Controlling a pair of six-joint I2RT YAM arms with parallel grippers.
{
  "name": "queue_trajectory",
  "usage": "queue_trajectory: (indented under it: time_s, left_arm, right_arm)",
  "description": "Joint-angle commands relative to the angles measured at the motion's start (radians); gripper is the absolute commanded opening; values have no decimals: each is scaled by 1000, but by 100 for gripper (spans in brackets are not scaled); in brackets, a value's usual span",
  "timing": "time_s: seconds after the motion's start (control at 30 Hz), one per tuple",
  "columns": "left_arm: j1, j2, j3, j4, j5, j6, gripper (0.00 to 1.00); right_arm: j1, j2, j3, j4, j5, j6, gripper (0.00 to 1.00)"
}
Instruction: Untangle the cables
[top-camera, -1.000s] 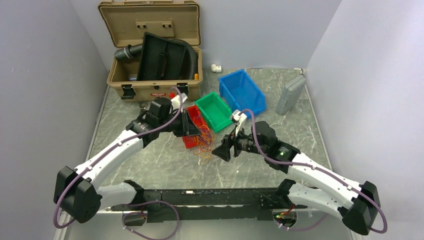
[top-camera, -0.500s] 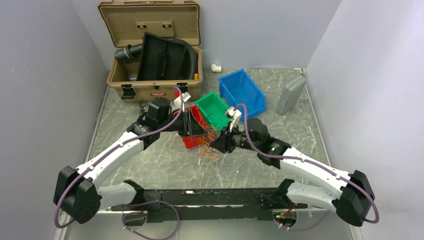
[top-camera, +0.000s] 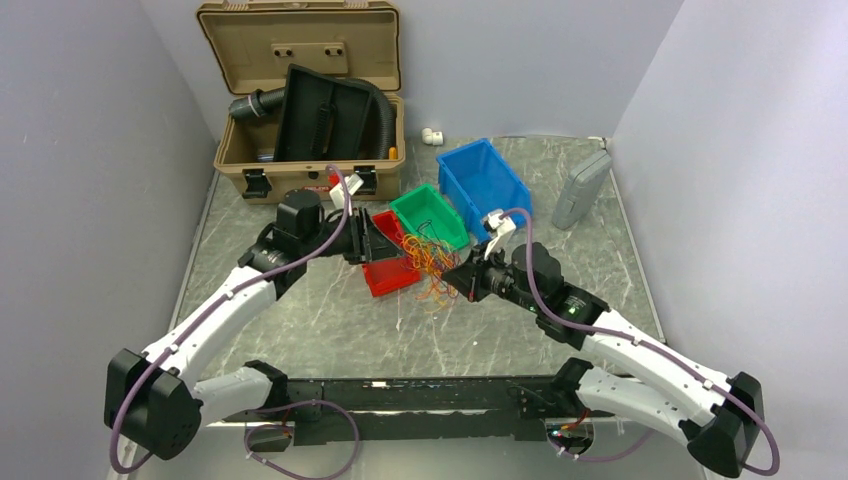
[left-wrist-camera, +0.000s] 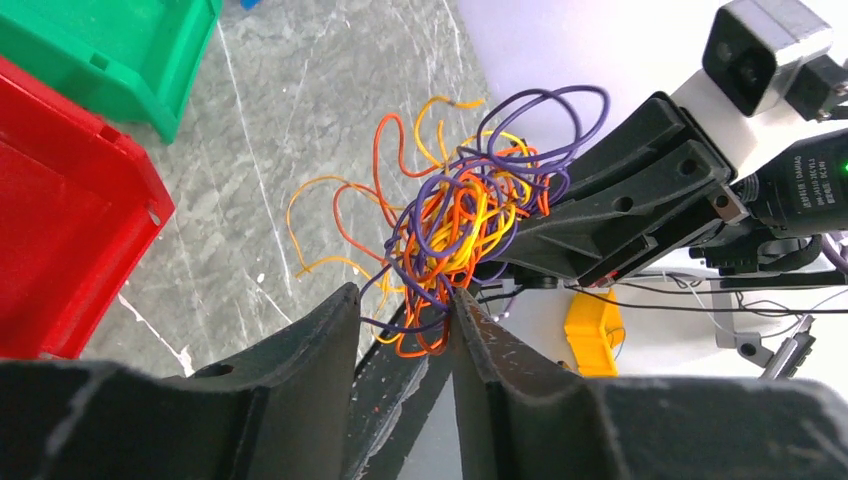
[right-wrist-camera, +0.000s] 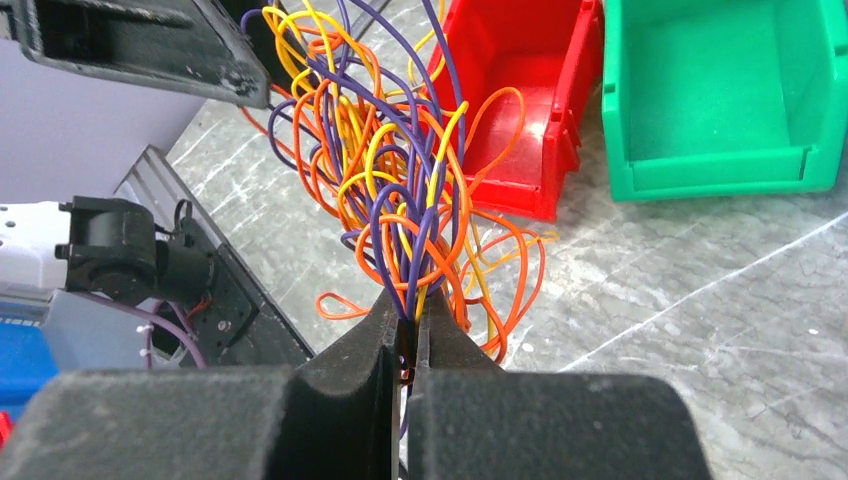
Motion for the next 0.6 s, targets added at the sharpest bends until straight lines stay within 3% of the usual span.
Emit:
queue_trajectory:
  time_s: [0.0,0.23,0.4,0.5,0.57]
  left_arm:
    - [8,-18,-17,80,39,17,45]
    - [5,-17,-128,360,85,-135,59]
    - [-17,29,-169,490,75,-216,58]
    - [-39,71,-172,572,78,-262,52]
    - [-51,98,-162,606,89,-274,34]
  right_arm:
    - [-2,-34,-19,12,-6,33,0]
    - [-1,-17,-16,39,-42,30,0]
    - [-2,-3,-19,95,-91,42,0]
    - [-2,12,-19,98,-113,50,0]
    - [-2,15,-18,98,-120,50,0]
